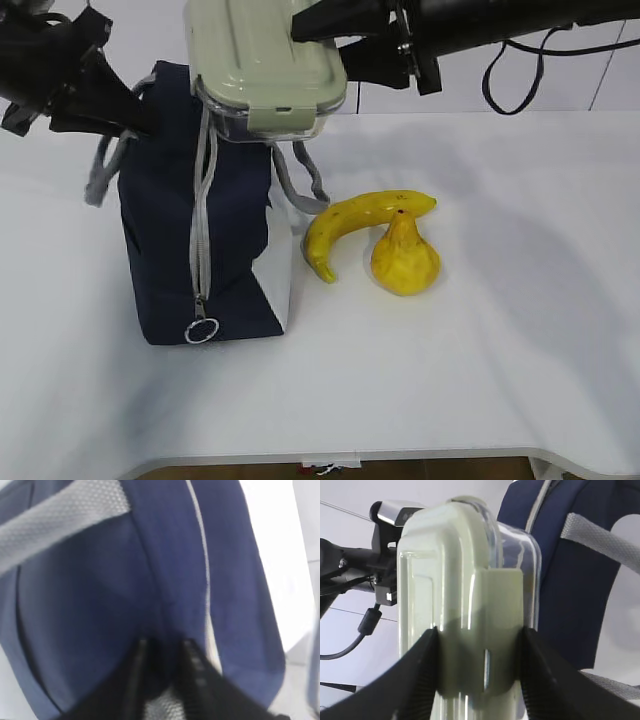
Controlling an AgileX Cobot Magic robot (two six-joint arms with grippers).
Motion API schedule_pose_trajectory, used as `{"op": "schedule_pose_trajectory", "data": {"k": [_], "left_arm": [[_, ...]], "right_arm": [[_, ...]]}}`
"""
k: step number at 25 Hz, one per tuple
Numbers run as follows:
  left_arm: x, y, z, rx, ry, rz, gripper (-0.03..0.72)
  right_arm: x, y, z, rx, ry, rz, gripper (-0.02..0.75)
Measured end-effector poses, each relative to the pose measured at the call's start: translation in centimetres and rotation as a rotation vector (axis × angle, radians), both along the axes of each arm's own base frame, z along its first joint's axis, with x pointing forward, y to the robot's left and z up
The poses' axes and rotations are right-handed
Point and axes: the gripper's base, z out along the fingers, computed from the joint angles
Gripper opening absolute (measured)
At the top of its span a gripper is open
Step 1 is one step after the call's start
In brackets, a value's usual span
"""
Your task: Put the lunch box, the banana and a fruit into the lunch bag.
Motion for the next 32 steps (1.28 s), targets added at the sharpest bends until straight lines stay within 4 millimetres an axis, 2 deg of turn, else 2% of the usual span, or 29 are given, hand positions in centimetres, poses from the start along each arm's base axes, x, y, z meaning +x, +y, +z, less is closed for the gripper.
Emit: {"op": "schedule_pose_trajectory", "data": {"k": [1, 3, 9, 14, 17, 21, 26, 32], "left_arm": [[-0.1, 0.0, 0.0, -0.001, 0.004, -0.01, 0.032], [-0.3, -0.1, 0.1, -0.005, 0.018, -0.028, 0.008], [-0.5, -0.2, 0.2, -0.01, 0.025, -0.044, 0.001], [-1.1, -0.5, 1.7, -0.06, -0.019, -0.066, 0.001], [-1.3, -0.8, 2.2, -0.118, -0.037, -0.091, 0.001], [-1.3, -1.1, 2.7, -0.17, -0.059, -0.109, 0.001], [-1.4, -1.4, 2.9, -0.189, -0.103, -0.143, 0.001], [-1.3, -2.0, 3.5, -0.241, -0.188, -0.185, 0.001]], "right_arm": [[-0.1, 0.2, 0.0, -0.002, -0.001, 0.002, 0.372], [-0.1, 0.5, 0.0, -0.004, -0.005, -0.003, 0.372], [0.5, 0.9, -0.5, -0.02, -0.014, -0.051, 0.372], [1.8, 1.1, -3.3, -0.049, 0.04, -0.064, 0.372], [2.3, 1.0, -5.3, -0.124, 0.056, -0.05, 0.371], [2.3, 0.7, -6.4, -0.216, 0.042, -0.027, 0.371], [2.2, 1.4, -6.2, -0.226, 0.026, -0.008, 0.371], [1.5, 5.0, -4.4, -0.214, -0.056, 0.062, 0.371]]}}
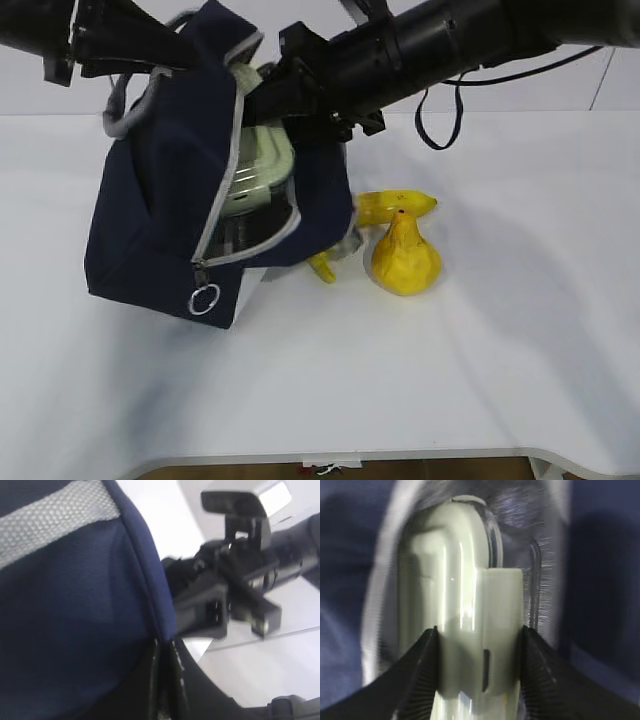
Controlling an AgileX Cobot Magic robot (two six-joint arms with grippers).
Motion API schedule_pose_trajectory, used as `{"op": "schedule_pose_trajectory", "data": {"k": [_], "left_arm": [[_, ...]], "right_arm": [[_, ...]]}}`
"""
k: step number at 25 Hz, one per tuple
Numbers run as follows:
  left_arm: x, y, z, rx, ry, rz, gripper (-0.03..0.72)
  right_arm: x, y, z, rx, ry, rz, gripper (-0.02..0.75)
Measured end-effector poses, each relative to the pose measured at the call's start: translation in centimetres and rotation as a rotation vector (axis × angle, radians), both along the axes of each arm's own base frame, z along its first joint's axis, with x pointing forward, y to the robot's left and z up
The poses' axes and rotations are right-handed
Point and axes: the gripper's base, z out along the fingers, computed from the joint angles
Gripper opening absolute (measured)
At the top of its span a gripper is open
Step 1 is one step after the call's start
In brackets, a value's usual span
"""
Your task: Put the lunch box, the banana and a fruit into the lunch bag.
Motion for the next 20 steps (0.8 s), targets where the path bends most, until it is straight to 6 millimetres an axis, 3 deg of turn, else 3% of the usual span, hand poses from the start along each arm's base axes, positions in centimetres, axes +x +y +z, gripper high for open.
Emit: {"op": "schedule_pose_trajectory", "data": {"k": [3, 11, 20], "left_arm": [[0.0, 0.0, -0.1, 0.012, -0.017, -0.007, 0.001], [-0.4, 0.6, -1.3, 0.18, -0.03, -0.064, 0.0], [-0.9, 1.6, -2.6, 0.368, -0.023, -0.141, 0.0]], "right_arm": [[0.0, 1.0, -0.2, 0.0, -0.004, 0.015, 0.371], [1.1, 2.8, -4.8, -0.044, 0.057, -0.014, 0.37], [1.1, 5.2, -6.7, -0.089, 0.021, -0.044, 0.37]]}}
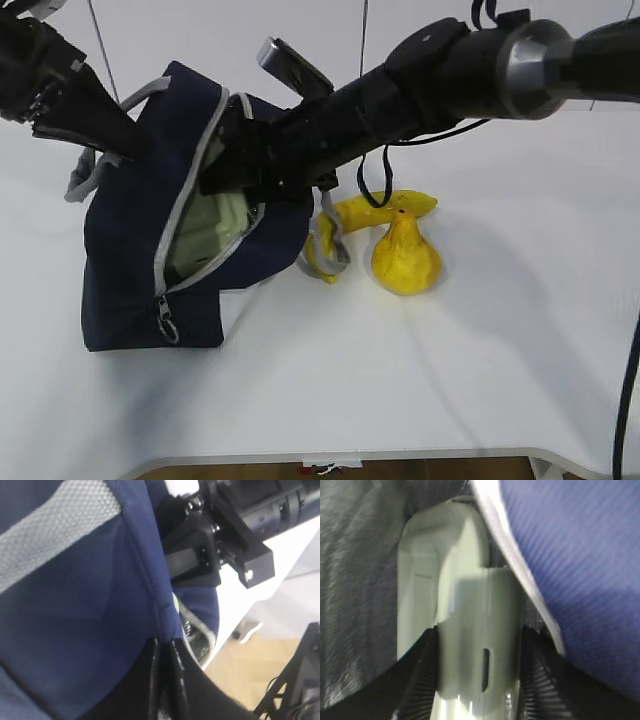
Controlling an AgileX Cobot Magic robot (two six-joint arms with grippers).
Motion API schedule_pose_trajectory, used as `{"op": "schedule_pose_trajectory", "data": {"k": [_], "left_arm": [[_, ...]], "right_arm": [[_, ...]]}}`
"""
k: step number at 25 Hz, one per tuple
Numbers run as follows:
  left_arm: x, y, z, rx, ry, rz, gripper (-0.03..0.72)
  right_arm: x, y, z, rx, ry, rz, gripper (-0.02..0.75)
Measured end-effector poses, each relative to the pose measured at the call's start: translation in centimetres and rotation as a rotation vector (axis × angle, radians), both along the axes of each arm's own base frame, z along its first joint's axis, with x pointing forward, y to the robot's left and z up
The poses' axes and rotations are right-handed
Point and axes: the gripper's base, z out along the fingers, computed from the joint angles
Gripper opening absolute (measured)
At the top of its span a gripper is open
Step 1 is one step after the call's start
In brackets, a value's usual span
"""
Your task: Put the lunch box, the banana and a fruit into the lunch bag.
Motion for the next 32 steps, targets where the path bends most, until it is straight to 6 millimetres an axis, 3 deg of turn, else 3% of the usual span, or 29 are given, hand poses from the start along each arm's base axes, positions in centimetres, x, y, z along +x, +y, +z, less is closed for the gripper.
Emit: {"op": "schedule_pose_trajectory", "data": {"k": [17, 32], "left_arm": [[-0.1, 0.1, -0.1, 0.019, 0.003, -0.009, 0.0], [-0.1, 0.6, -0.6, 0.096, -0.004, -0.028, -0.001]], "right_arm": [[1.2, 0.6, -3.3, -0.009, 0.056, -0.031, 0.37], [1.3, 0.6, -3.7, -0.018, 0.064, -0.031, 0.4]]}}
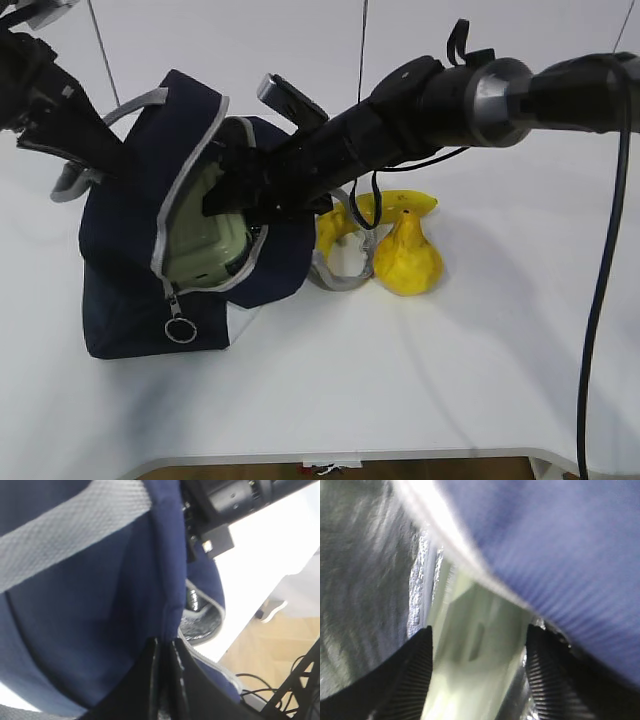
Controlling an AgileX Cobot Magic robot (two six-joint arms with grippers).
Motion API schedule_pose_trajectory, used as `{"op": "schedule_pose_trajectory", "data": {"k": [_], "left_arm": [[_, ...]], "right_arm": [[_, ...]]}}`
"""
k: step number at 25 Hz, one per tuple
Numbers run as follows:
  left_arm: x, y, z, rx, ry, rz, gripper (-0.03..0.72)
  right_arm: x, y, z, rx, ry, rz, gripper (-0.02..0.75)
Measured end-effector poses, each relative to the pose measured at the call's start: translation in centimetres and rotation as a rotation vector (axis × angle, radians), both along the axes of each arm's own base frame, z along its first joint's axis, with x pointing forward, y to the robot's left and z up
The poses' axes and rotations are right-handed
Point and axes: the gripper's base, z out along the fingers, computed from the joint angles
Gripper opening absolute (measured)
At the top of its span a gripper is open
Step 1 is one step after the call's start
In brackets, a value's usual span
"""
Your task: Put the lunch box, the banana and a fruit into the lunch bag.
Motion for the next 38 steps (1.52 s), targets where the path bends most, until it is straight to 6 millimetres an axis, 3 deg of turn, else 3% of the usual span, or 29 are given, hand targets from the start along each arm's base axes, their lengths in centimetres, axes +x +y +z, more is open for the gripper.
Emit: {"op": "schedule_pose_trajectory", "data": {"k": [6, 10, 16, 25, 32, 38], "left_arm": [[0.0, 0.1, -0.1, 0.014, -0.001, -0.003, -0.001], [0.0, 0.2, -0.1, 0.02, -0.002, -0.003, -0.001], [0.2, 1.3, -0.1, 0.019, 0.003, 0.033, -0.001], [0.5, 2.2, -0.1, 0.005, 0.021, 0.088, -0.001], [0.6, 2.6, -0.3, 0.044, 0.037, 0.137, -0.001], [0.6, 2.9, -0.5, 0.076, 0.046, 0.153, -0.001]], "right_arm": [[0.0, 0.0, -0.1, -0.01, -0.003, 0.01, 0.473], [0.2, 0.2, 0.9, -0.02, -0.027, 0.059, 0.494], [0.4, 0.1, 3.6, -0.11, -0.035, 0.135, 0.51], [0.3, -0.4, 9.2, -0.232, -0.056, 0.219, 0.511], [1.2, -1.7, 13.1, -0.35, -0.123, 0.054, 0.511], [1.8, -3.0, 13.0, -0.447, -0.059, -0.117, 0.511]]}}
